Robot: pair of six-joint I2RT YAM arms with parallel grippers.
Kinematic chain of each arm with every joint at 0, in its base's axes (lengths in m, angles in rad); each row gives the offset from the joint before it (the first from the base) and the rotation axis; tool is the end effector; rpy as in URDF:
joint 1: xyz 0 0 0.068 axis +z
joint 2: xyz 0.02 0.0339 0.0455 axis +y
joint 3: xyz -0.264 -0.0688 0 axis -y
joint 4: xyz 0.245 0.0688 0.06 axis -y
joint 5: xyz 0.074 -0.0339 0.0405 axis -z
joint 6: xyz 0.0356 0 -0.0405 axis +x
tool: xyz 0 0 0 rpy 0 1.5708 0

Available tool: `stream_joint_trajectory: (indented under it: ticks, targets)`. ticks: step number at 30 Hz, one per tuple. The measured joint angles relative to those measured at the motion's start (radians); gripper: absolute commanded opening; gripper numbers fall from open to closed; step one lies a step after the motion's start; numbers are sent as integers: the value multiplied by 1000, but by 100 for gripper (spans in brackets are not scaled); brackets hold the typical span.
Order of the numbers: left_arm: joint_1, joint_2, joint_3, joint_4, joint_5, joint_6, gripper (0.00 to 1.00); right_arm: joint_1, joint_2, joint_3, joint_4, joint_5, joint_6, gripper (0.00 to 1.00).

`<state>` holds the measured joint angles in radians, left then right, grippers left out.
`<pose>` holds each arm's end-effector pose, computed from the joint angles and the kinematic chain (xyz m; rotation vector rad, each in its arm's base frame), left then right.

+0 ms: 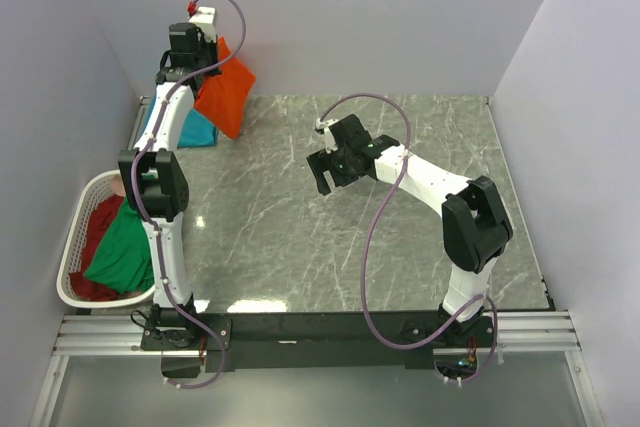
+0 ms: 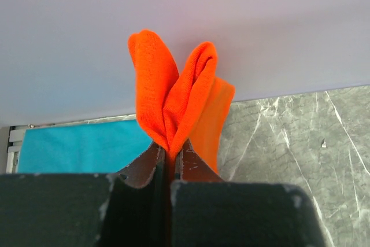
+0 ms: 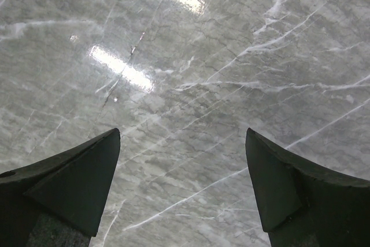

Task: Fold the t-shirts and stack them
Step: Neatly place the folded tshirt to the corner

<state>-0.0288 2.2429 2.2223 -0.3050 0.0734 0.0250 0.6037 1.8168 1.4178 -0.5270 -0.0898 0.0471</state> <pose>0.5340 -0.0180 0.3400 0.1009 1.8934 -0.0722 0.3268 0.2292 0.2422 -0.7323 2.4246 0.3783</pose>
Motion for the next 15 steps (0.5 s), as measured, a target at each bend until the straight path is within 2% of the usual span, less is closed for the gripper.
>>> stream_joint_trajectory:
  ticks: [15]
  targets:
    - [26,0,-4,-14,8,16,0,0,1,0,0,4,0,95]
